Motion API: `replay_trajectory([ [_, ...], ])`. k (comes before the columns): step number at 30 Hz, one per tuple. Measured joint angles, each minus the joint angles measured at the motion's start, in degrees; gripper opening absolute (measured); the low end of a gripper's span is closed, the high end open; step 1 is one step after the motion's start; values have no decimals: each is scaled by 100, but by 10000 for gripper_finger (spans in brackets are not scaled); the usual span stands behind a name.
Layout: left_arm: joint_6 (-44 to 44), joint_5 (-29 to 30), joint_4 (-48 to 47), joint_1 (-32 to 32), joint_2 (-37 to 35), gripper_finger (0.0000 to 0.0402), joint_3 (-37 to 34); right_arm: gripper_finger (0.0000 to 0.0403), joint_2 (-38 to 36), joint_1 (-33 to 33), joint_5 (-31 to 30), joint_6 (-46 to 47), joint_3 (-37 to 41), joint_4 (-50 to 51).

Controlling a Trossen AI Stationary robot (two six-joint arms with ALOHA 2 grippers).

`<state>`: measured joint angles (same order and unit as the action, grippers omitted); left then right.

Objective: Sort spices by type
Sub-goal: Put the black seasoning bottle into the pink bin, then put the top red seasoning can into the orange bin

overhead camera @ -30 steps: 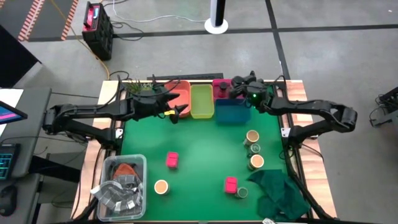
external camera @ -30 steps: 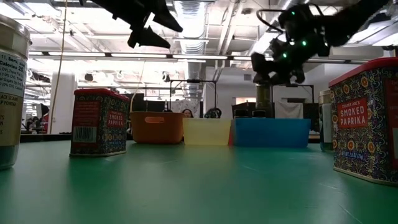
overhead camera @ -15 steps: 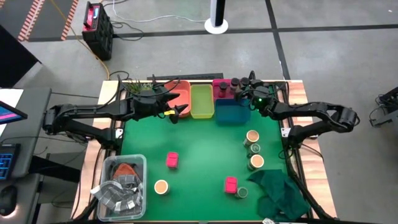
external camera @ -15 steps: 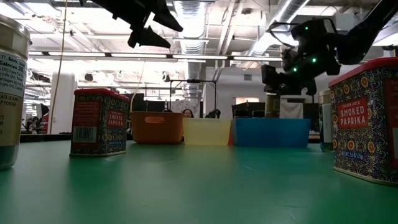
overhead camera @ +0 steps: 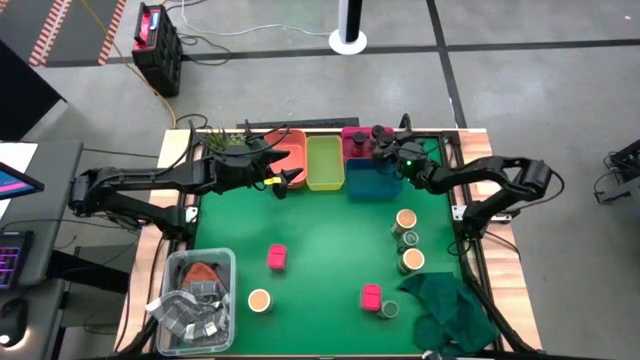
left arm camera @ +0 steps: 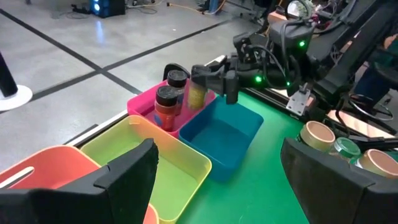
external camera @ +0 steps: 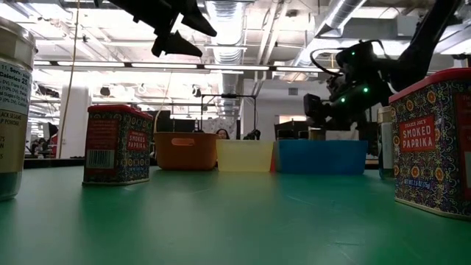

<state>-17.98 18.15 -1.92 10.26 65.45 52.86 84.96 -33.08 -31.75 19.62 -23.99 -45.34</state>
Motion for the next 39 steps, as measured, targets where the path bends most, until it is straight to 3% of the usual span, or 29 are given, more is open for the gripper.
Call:
replay_trajectory([
  [10,29,-307,-43,-2,0,327,0,347,56,-9,193,143,-4,-19],
  [15,-5,-642,-96,26,-113,327,0,373,-333,88,191,-81,-52,195],
  [21,-179,-1356,-686,31,-597,327,2,368,-1285,237,191,-306,-744,2143],
  [27,-909,-3269,-2588,-120,-823,327,1,365,-1648,1025,434,-458,-1794,3952],
  [33,-1851,-3232,-3840,-575,-642,324,0,365,-1386,2151,60,-227,-2674,5438],
  [39,-2930,-3121,-4093,-1086,-374,304,2,365,-1121,2854,-420,368,-3549,6799],
])
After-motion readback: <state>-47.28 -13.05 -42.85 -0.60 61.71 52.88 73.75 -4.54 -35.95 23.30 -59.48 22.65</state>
